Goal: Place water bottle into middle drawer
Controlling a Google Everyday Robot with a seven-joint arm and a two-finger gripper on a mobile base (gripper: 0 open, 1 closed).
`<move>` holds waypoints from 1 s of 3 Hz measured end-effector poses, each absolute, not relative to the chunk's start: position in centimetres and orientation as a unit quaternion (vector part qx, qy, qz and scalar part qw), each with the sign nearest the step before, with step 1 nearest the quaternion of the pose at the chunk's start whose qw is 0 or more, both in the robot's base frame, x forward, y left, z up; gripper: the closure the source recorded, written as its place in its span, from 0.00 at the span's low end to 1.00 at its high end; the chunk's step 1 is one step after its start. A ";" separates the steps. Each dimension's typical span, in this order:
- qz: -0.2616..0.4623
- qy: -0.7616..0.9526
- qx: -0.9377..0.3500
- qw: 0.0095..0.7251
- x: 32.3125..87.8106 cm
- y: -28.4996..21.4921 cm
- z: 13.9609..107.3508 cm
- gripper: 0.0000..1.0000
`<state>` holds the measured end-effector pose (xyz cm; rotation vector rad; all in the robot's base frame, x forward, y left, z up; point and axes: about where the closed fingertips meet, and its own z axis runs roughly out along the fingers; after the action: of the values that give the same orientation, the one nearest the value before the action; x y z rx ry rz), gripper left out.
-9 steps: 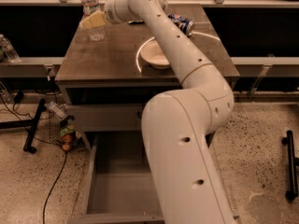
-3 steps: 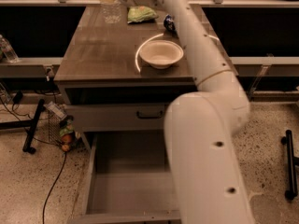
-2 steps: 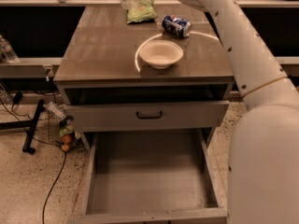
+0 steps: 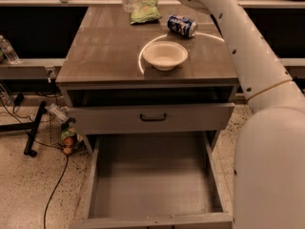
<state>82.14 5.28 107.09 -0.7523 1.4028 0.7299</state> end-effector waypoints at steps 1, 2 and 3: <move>0.307 0.625 -0.331 0.636 77.9 -0.2 108.4 1.00; 0.272 0.639 -0.331 0.638 72.5 -7.5 109.9 1.00; 0.233 0.674 -0.349 0.609 66.3 -14.5 108.2 1.00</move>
Offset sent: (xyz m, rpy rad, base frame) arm -0.1313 -0.1881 0.0412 -0.0921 -0.0142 -0.1315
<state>66.35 -14.47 108.23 -0.8058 1.5562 0.5373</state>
